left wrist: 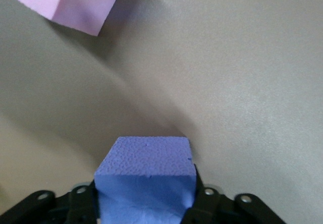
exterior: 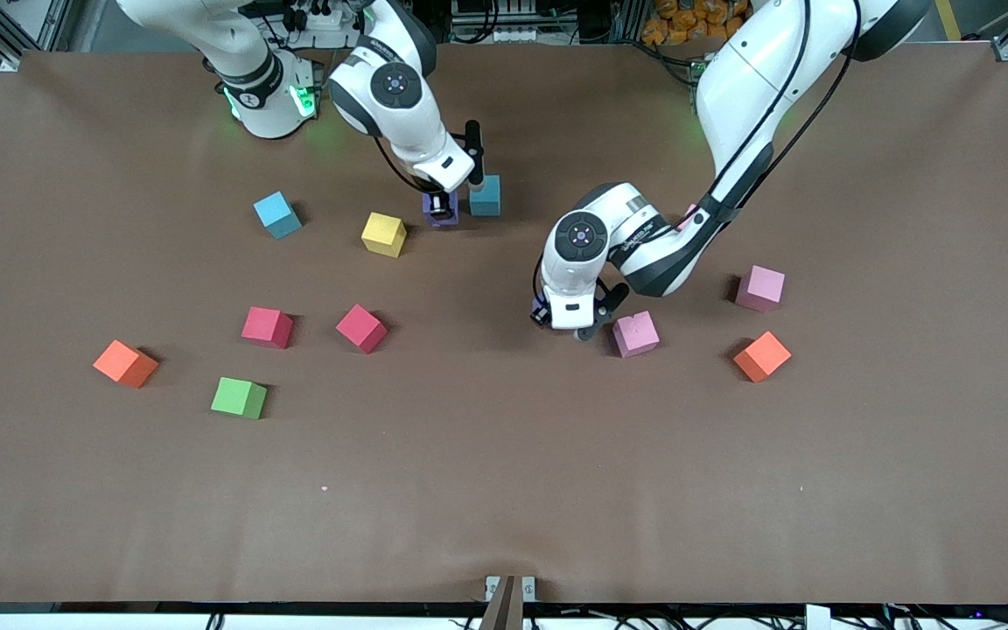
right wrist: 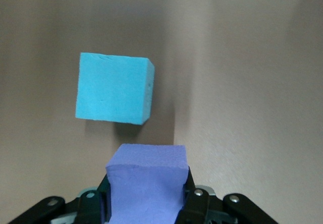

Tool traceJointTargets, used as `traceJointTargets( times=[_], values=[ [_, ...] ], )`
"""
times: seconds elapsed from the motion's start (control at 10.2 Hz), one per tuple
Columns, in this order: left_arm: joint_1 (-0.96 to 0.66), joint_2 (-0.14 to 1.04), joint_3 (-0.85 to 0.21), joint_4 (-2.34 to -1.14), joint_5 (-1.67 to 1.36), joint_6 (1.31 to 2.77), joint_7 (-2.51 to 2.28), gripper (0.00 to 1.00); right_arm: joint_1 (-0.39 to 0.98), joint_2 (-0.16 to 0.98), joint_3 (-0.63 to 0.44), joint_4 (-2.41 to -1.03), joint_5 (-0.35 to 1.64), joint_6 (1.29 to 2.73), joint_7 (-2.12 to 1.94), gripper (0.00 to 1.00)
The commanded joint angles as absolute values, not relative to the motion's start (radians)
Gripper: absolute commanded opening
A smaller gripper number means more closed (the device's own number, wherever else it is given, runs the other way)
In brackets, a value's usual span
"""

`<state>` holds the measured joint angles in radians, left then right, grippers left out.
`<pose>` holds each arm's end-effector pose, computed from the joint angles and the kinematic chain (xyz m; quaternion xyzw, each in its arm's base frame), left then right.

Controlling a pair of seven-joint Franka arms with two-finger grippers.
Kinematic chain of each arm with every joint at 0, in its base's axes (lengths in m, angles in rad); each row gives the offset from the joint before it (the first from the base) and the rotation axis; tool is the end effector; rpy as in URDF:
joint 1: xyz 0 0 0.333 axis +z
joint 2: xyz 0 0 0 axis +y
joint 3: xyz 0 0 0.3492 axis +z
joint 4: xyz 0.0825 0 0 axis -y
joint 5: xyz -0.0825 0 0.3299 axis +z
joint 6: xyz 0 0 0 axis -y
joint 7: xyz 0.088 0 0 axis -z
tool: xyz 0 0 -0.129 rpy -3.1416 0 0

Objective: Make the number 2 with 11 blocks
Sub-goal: 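Set the purple cube beside the cyan cube with the right gripper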

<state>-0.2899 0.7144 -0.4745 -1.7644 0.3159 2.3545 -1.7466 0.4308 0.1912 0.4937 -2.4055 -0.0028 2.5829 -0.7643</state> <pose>0.4911 -0.4085 0.2338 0.9103 0.4114 -0.0457 0.0012 0.2872 0.3795 0.3014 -0.6656 -0.7450 -0.0009 0.0445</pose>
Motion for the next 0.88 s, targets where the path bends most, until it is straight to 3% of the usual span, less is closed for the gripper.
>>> traceJointTargets(
  times=[0.0, 0.29, 0.78],
  values=[
    [-0.296, 0.709, -0.476, -1.769, 0.328, 2.344, -1.74, 0.0, 0.462, 0.21, 0.494, -2.408, -0.028, 2.599, -0.761, 0.37],
    [-0.275, 0.635, -0.501, -1.821, 0.29, 2.237, -1.784, 0.0, 0.454, 0.21, 0.557, -2.424, -0.029, 2.591, -0.675, 0.37],
    [-0.261, 0.488, -0.511, -1.924, 0.155, 2.235, -2.035, 0.0, 0.428, 0.236, 0.555, -2.425, -0.032, 2.608, -0.681, 0.41]
  ],
)
